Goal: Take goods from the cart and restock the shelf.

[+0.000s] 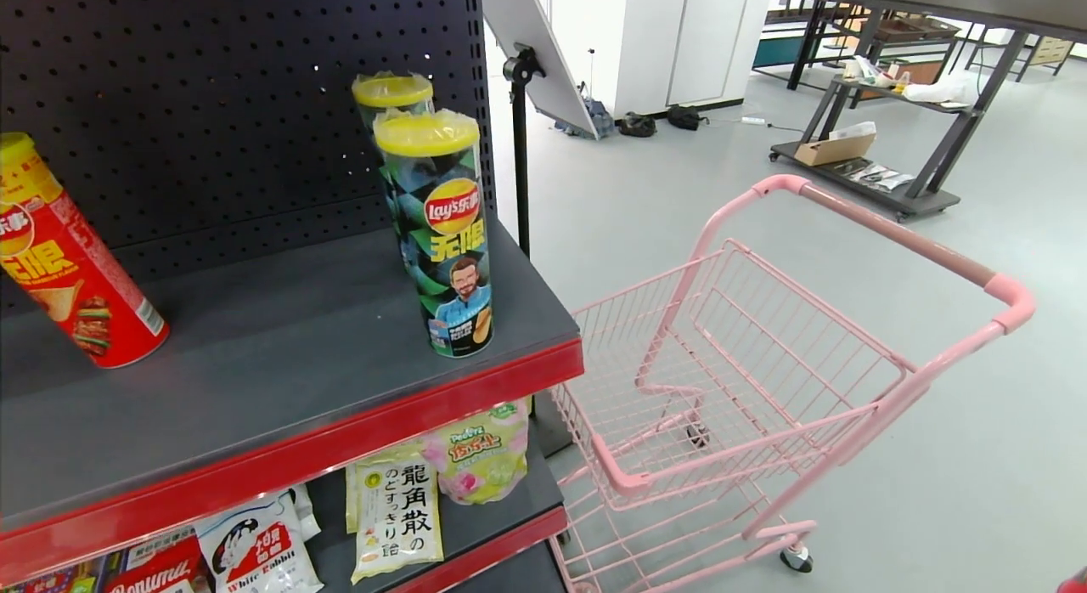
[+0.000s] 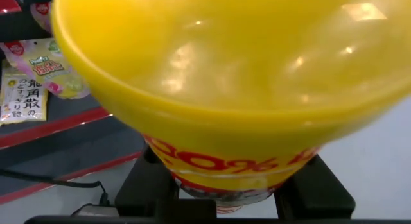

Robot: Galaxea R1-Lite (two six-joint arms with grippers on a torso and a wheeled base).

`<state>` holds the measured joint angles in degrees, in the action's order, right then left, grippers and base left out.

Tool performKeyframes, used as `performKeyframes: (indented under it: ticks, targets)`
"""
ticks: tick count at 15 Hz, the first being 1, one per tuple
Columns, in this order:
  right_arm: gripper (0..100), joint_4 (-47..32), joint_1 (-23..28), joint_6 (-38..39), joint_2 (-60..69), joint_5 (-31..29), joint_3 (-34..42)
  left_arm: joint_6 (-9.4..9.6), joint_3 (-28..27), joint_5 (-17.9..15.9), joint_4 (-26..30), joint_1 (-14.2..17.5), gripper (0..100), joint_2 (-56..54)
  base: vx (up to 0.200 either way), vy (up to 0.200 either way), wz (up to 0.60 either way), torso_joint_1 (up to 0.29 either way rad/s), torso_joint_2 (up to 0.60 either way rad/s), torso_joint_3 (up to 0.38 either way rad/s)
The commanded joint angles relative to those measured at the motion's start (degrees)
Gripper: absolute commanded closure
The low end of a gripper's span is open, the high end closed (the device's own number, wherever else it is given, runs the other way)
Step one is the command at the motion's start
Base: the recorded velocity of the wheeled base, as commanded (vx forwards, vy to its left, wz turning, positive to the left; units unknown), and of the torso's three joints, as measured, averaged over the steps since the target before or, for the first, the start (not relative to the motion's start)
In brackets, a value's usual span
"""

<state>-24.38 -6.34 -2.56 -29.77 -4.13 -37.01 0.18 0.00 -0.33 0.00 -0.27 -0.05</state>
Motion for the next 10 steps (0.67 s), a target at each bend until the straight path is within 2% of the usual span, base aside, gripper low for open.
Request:
performKeyframes:
  ticks: [1, 4, 10]
  targets:
    - [100, 0.2, -0.1, 0.0, -1.3, 0.0, 0.0, -0.01, 0.0, 0.0, 0.0, 0.0, 0, 0.0, 0.000, 0.000, 0.00, 0.232, -0.61, -0.388]
    - [100, 0.3, -0.1, 0.0, -1.7, 0.1, 0.0, -0.01, 0.0, 0.0, 0.0, 0.0, 0, 0.0, 0.000, 0.000, 0.00, 0.212, -0.52, -0.325]
    - [100, 0.7, -0.1, 0.0, -4.2, 0.2, -0.5, -0.01, 0.0, 0.0, 0.0, 0.0, 0, 0.0, 0.000, 0.000, 0.00, 0.160, -0.39, -0.229]
